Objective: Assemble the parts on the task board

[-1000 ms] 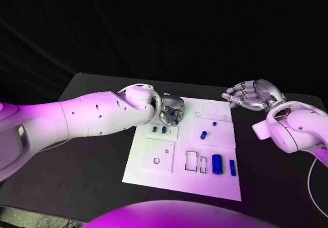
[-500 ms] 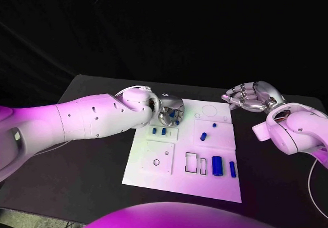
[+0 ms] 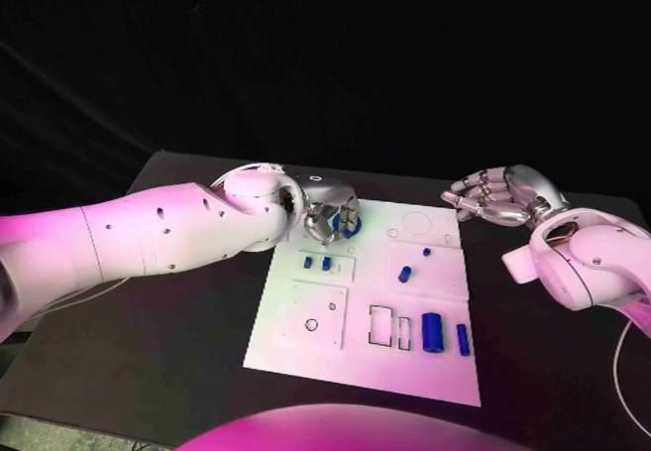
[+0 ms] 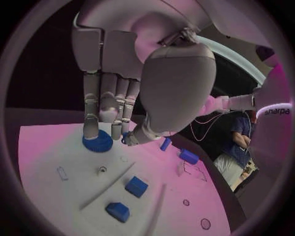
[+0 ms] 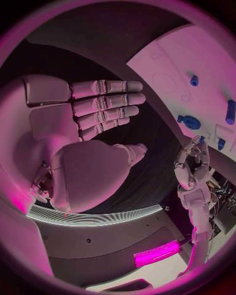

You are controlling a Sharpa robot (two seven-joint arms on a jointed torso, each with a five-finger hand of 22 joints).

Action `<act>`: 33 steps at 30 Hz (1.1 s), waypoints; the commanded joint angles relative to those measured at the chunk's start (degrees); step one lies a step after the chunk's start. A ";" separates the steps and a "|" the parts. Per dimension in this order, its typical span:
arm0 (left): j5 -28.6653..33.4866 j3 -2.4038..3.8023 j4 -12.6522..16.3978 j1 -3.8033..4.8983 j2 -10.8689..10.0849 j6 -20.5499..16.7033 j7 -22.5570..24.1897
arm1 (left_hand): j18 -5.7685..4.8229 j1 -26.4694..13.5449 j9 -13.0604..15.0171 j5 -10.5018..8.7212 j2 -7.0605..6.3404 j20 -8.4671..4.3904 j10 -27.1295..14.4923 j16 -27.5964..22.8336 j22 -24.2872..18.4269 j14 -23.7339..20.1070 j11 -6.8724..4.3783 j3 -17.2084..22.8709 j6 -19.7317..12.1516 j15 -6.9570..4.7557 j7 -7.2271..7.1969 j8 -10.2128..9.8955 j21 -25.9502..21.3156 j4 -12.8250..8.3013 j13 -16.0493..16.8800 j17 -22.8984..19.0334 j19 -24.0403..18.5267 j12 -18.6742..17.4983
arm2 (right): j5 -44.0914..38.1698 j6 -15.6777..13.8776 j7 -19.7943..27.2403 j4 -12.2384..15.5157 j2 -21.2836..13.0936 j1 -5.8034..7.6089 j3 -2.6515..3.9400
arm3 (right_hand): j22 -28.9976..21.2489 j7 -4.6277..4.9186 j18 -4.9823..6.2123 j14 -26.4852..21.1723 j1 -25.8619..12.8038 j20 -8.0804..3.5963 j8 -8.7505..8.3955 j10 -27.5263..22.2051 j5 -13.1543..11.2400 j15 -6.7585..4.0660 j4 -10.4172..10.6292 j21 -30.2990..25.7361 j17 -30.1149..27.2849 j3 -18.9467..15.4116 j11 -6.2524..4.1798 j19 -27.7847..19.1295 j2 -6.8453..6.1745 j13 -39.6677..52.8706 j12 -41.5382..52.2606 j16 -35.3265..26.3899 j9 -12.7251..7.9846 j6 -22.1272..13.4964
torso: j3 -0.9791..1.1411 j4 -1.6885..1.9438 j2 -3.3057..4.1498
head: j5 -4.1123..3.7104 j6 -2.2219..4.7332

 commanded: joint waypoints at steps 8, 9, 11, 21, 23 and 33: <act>1.90 0.04 0.40 -0.03 -2.80 1.10 -1.18 | -0.08 -0.70 0.01 -0.24 0.06 0.03 0.48 0.32 0.06 0.40 -0.14 -0.16 0.50 0.14 -0.21 -0.11 0.31 -0.09 -0.11 -0.15 0.44 -0.49 | -0.59 0.45 0.59 -0.02 -0.06 -0.11 0.01 | -0.09 2.41 0.27 -0.12 0.09 0.25 0.33 -0.24 0.29 0.10 -0.10 -0.26 -0.08 -0.32 -0.05 0.04 0.63 -0.07 0.25 -0.19 -0.05 -0.50 | -0.03 -0.01 0.18 | 0.09 0.13; 1.94 0.02 0.38 -0.03 -2.99 1.23 -1.23 | -0.08 -0.70 0.01 -0.24 0.06 0.03 0.48 0.32 0.06 0.40 -0.14 -0.16 0.50 0.14 -0.21 -0.11 0.31 -0.09 -0.11 -0.15 0.44 -0.49 | -0.59 0.46 0.59 -0.02 -0.06 -0.11 0.01 | -0.09 2.41 0.27 -0.12 0.09 0.25 0.33 -0.24 0.29 0.10 -0.10 -0.26 -0.08 -0.32 -0.05 0.04 0.63 -0.07 0.25 -0.19 -0.05 -0.50 | -0.03 -0.02 0.19 | 0.11 0.11; 2.00 0.00 0.35 -0.03 -3.28 1.42 -1.33 | -0.08 -0.70 0.01 -0.24 0.06 0.03 0.48 0.32 0.06 0.40 -0.14 -0.16 0.50 0.14 -0.21 -0.11 0.31 -0.09 -0.11 -0.15 0.44 -0.49 | -0.59 0.46 0.59 -0.02 -0.07 -0.12 0.01 | -0.09 2.41 0.27 -0.12 0.09 0.25 0.33 -0.24 0.29 0.10 -0.10 -0.26 -0.08 -0.32 -0.05 0.04 0.63 -0.07 0.25 -0.19 -0.05 -0.50 | -0.05 -0.02 0.21 | 0.11 0.10; 2.79 -0.12 0.16 -0.08 -4.06 2.44 -1.24 | -0.09 -1.45 0.06 -0.33 -0.27 0.03 0.96 0.35 0.07 0.48 -0.23 -0.45 0.85 0.08 -0.37 -0.33 0.26 0.18 -0.18 -0.24 0.47 -0.98 | -0.59 0.47 0.58 -0.02 -0.11 -0.15 0.01 | -0.09 2.41 0.27 -0.12 0.09 0.25 0.33 -0.24 0.29 0.10 -0.10 -0.26 -0.08 -0.32 -0.05 0.04 0.63 -0.07 0.25 -0.19 -0.05 -0.50 | -0.01 -0.07 0.26 | 0.11 0.04; 2.98 -0.14 0.13 -0.10 -4.09 2.52 -1.14 | -0.09 -1.50 0.06 -0.33 -0.32 0.03 0.99 0.35 0.04 0.46 -0.24 -0.48 0.86 0.08 -0.38 -0.35 0.23 0.20 -0.19 -0.30 0.45 -1.03 | -0.59 0.47 0.59 -0.02 -0.10 -0.15 0.01 | -0.09 2.41 0.27 -0.12 0.09 0.25 0.33 -0.24 0.29 0.10 -0.10 -0.26 -0.08 -0.32 -0.05 0.04 0.63 -0.07 0.25 -0.19 -0.05 -0.50 | -0.01 -0.07 0.25 | 0.10 0.02; 3.42 -0.27 -0.14 -0.19 -3.79 2.77 -0.94 | -0.10 -1.54 0.06 -0.34 -0.35 0.03 1.01 0.36 0.08 0.48 -0.25 -0.51 0.87 0.07 -0.39 -0.38 0.25 0.21 -0.19 -0.26 0.49 -1.07 | -0.59 0.51 0.60 0.00 -0.09 -0.15 0.01 | -0.09 2.41 0.27 -0.12 0.09 0.25 0.33 -0.24 0.29 0.10 -0.10 -0.26 -0.08 -0.32 -0.05 0.04 0.63 -0.07 0.25 -0.19 -0.05 -0.50 | -0.02 -0.11 0.23 | 0.07 0.00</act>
